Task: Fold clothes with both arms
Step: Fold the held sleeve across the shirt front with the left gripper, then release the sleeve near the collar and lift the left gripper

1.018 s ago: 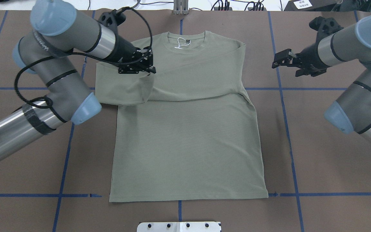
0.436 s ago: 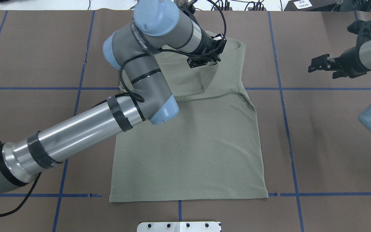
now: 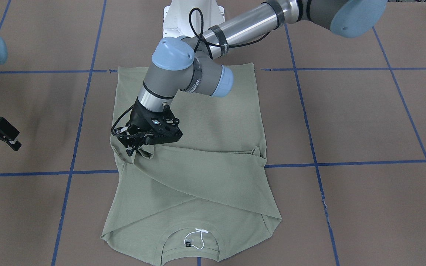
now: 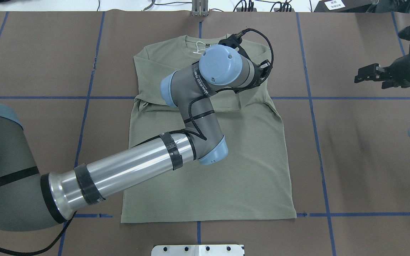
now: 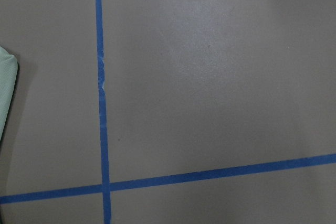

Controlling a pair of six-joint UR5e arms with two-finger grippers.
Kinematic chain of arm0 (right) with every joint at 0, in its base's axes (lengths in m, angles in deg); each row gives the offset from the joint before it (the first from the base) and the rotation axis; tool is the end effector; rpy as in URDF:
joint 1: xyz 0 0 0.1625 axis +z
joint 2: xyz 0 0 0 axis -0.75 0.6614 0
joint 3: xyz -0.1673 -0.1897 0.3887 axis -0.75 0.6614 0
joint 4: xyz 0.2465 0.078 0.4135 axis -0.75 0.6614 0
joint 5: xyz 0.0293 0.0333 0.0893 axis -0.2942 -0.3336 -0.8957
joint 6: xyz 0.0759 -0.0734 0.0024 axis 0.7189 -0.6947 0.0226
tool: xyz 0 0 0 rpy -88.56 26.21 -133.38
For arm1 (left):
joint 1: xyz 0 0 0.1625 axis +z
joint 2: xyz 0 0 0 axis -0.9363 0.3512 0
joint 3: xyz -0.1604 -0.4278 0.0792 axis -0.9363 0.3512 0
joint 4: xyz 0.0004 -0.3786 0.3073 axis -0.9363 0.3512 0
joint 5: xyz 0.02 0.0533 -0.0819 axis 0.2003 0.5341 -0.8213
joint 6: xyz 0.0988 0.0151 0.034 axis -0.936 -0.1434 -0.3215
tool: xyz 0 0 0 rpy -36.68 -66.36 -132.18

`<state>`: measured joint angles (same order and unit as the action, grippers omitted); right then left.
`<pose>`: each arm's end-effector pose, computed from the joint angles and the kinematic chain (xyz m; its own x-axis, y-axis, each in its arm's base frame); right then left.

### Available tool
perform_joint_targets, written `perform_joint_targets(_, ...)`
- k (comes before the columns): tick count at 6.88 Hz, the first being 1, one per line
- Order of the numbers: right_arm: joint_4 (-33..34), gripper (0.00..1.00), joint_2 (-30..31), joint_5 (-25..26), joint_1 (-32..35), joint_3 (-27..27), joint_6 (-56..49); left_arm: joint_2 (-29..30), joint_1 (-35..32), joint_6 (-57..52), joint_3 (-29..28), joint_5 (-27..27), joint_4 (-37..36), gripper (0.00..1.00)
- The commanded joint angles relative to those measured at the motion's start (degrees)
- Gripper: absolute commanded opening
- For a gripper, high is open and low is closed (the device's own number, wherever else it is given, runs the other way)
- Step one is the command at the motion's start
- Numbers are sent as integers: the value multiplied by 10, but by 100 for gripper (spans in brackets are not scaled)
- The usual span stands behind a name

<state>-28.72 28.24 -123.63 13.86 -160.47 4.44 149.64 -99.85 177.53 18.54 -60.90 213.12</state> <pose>-0.2205 -0.5942 0.5055 0.6011 0.1410 0.7866 -0.3211 0.9440 0.0762 0.7735 -0.5976 0.0245 0.1018 -0.3140 -0.9440 0.4617 0.8554 -0.2348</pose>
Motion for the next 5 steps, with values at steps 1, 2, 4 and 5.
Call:
perform_joint_targets(1, 0, 100, 2, 0, 0, -3, 0, 29, 11, 3, -56, 26, 26, 21)
perform_joint_targets(2, 0, 100, 2, 0, 0, -2, 0, 52, 12, 5, -72, 36, 27, 33)
perform_joint_targets(4, 0, 100, 1, 0, 0, -4, 7, 59, 37, 5, -101, 68, 52, 66)
perform_joint_targets(5, 0, 100, 2, 1, -1, -13, 11, 58, 39, 9, -96, 66, 54, 69)
